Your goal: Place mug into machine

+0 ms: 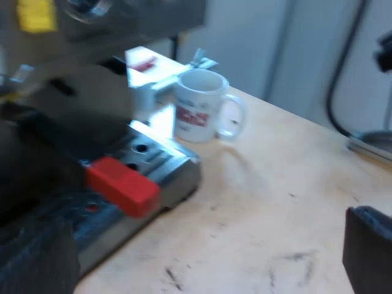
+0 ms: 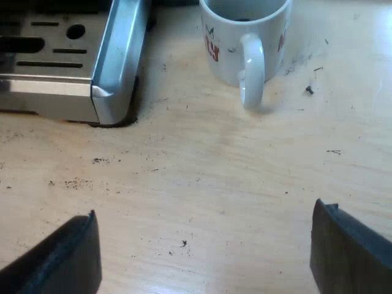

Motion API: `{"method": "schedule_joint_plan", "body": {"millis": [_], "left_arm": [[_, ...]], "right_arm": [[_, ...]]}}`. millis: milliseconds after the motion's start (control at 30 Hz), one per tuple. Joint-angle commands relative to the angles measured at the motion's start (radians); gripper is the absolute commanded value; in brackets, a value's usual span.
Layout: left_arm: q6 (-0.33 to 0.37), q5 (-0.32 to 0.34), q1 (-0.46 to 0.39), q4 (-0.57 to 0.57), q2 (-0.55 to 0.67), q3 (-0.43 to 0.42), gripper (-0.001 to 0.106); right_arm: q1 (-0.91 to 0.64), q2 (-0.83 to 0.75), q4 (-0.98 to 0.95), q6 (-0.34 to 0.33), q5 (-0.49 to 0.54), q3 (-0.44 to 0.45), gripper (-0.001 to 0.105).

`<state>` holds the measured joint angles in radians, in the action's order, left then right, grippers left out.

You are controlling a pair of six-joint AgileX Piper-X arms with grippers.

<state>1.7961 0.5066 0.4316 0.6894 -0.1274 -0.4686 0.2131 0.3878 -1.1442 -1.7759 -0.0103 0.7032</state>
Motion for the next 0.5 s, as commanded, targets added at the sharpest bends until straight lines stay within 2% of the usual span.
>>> {"method": "schedule_joint_plan", "body": {"millis": [33,167,300,433,500], "left_arm": [[0.001,0.015,0.027,-0.051,-0.009,0.039,0.089],[-0.007,0.027,0.042,-0.140,-0.009,0.130,0.088],[-0.006,0.027,0.042,-0.232,-0.010,0.213,0.083],[-0.006,0.027,0.042,-0.281,-0.012,0.253,0.082],[-0.006,0.027,0.042,-0.284,-0.012,0.257,0.082]], "right_arm": [[0.001,0.024,0.042,0.000,-0.002,0.004,0.071],[0.001,0.069,0.088,0.000,-0.002,0.004,0.071],[0.001,0.109,0.113,0.000,0.016,0.004,0.071],[0.001,0.150,0.153,0.000,0.083,0.001,0.071],[0.001,0.187,0.231,0.000,0.107,-0.024,0.071]]}}
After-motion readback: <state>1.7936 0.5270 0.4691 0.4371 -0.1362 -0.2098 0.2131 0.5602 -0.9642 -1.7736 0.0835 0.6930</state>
